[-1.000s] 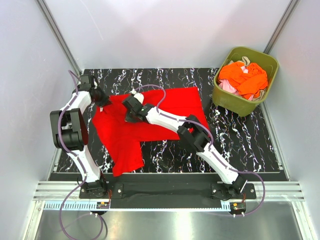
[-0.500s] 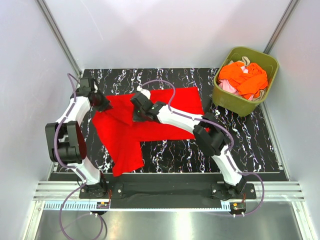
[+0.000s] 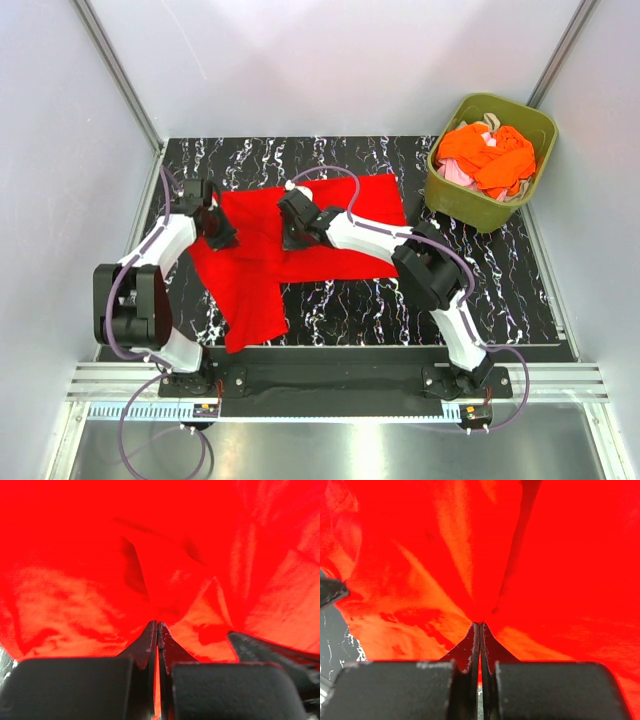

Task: Fold and stack the t-shirts
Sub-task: Fold the tshirt

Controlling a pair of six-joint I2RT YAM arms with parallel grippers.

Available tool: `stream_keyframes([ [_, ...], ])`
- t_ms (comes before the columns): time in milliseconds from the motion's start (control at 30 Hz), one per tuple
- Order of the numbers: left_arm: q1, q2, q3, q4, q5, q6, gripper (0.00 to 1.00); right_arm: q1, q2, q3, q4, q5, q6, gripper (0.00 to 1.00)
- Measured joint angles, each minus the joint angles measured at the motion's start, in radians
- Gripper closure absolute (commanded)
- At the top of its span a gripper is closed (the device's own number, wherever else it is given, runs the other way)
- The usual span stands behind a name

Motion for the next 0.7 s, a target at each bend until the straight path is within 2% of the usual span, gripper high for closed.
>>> stream_keyframes([
  [267, -0.014, -0.084, -0.085, -0.016, -0.031, -0.057, 1.00, -0.034, -0.046, -0.043, 0.029, -0.047, -0.029, 1.00],
  [367, -0.023, -0.087, -0.098, -0.014, -0.031, -0.079, 1.00, -0.037, -0.047, -0.043, 0.037, -0.073, -0.037, 0.97],
  [467, -0.029, -0.087, -0.115, -0.015, -0.031, -0.089, 0.73, -0.037, -0.047, -0.043, 0.040, -0.098, -0.042, 0.87],
  [533, -0.031, -0.087, -0.126, -0.015, -0.031, -0.095, 0.67, -0.037, -0.047, -0.045, 0.041, -0.119, -0.048, 0.81],
  [567, -0.031, -0.087, -0.130, -0.016, -0.032, -0.092, 0.65, -0.037, -0.048, -0.049, 0.042, -0.131, -0.049, 0.75],
  [633, -0.033, -0.090, -0.132, -0.019, -0.039, -0.083, 0.60, -0.037, -0.052, -0.063, 0.046, -0.141, -0.049, 0.70],
  [700, -0.033, -0.100, -0.131, -0.022, -0.048, -0.069, 0.59, -0.038, -0.061, -0.084, 0.046, -0.155, -0.048, 0.62],
])
